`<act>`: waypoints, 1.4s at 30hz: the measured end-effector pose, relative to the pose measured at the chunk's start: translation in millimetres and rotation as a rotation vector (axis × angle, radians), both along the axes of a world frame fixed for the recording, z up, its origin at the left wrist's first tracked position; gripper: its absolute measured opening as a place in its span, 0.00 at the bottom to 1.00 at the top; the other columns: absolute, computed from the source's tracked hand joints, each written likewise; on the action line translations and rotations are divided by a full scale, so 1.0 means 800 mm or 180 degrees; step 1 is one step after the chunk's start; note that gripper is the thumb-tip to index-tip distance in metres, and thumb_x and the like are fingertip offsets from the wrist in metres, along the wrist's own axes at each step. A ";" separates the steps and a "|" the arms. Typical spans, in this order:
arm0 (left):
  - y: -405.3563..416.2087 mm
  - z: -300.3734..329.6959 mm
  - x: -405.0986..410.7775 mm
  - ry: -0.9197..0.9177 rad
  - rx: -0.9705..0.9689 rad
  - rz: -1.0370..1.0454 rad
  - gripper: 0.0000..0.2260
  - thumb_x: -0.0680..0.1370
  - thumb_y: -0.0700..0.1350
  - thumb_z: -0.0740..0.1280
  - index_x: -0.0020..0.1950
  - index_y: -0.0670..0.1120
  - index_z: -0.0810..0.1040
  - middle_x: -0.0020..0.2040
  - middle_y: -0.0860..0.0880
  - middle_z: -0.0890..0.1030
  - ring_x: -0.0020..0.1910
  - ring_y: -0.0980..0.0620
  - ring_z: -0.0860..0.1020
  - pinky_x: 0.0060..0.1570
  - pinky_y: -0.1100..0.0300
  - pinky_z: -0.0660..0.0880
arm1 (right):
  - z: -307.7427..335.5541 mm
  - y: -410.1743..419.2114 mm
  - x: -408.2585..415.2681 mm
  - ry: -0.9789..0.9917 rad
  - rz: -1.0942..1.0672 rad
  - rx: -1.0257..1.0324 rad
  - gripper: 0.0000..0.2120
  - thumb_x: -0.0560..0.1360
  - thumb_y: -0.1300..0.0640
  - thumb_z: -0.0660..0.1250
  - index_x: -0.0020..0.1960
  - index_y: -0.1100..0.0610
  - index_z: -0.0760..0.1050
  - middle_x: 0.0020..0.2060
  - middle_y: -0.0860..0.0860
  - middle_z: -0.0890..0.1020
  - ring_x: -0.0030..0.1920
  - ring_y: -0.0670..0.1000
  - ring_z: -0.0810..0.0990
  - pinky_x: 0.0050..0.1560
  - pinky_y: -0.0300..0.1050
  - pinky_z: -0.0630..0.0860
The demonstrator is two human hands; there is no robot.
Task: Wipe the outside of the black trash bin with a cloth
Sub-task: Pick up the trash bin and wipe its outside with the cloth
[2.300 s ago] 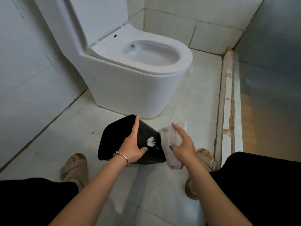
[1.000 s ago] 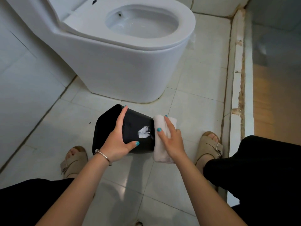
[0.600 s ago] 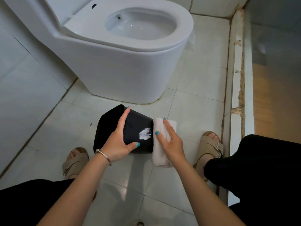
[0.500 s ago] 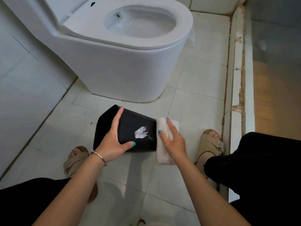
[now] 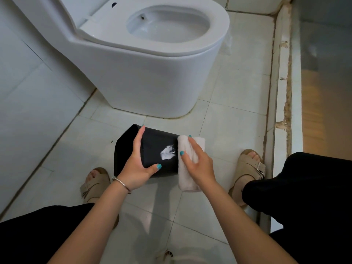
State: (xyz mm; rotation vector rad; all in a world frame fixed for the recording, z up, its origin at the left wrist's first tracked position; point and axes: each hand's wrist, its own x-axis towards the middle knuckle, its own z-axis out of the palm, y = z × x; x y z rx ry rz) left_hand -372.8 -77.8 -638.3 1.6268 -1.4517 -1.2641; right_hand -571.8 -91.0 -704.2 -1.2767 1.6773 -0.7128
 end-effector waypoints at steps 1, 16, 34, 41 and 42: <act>0.000 -0.001 -0.001 0.0011 -0.0006 0.0007 0.49 0.70 0.33 0.73 0.74 0.66 0.47 0.66 0.64 0.62 0.62 0.71 0.67 0.51 0.76 0.72 | 0.005 0.001 0.005 -0.0056 0.0113 -0.0063 0.27 0.77 0.42 0.63 0.73 0.34 0.60 0.65 0.51 0.74 0.62 0.53 0.73 0.59 0.42 0.70; 0.000 0.002 -0.013 -0.0046 -0.0086 0.0007 0.48 0.70 0.33 0.73 0.75 0.65 0.47 0.71 0.62 0.59 0.68 0.60 0.65 0.58 0.73 0.70 | 0.016 0.005 -0.004 -0.0349 0.0067 -0.0084 0.25 0.74 0.44 0.69 0.70 0.36 0.67 0.66 0.43 0.73 0.64 0.45 0.72 0.59 0.34 0.66; -0.017 0.010 -0.005 -0.0098 -0.0039 -0.0187 0.49 0.70 0.33 0.74 0.75 0.64 0.48 0.71 0.57 0.61 0.66 0.58 0.66 0.49 0.78 0.70 | 0.011 0.004 -0.007 -0.0147 0.0049 0.0047 0.28 0.75 0.43 0.67 0.73 0.37 0.63 0.68 0.49 0.72 0.65 0.52 0.72 0.59 0.38 0.67; -0.016 0.008 -0.002 -0.0084 -0.0023 -0.0232 0.49 0.69 0.33 0.74 0.75 0.65 0.48 0.71 0.58 0.61 0.67 0.59 0.66 0.51 0.77 0.71 | 0.017 0.005 -0.005 -0.0253 0.0270 -0.0063 0.27 0.74 0.42 0.69 0.70 0.34 0.65 0.68 0.45 0.71 0.64 0.49 0.71 0.60 0.39 0.69; -0.016 0.009 0.000 -0.0124 -0.0027 -0.0232 0.49 0.69 0.33 0.74 0.75 0.65 0.48 0.71 0.57 0.61 0.67 0.58 0.67 0.51 0.77 0.71 | 0.015 0.004 -0.010 -0.0218 0.0189 -0.0025 0.26 0.74 0.42 0.69 0.70 0.35 0.65 0.68 0.46 0.72 0.64 0.49 0.71 0.60 0.39 0.69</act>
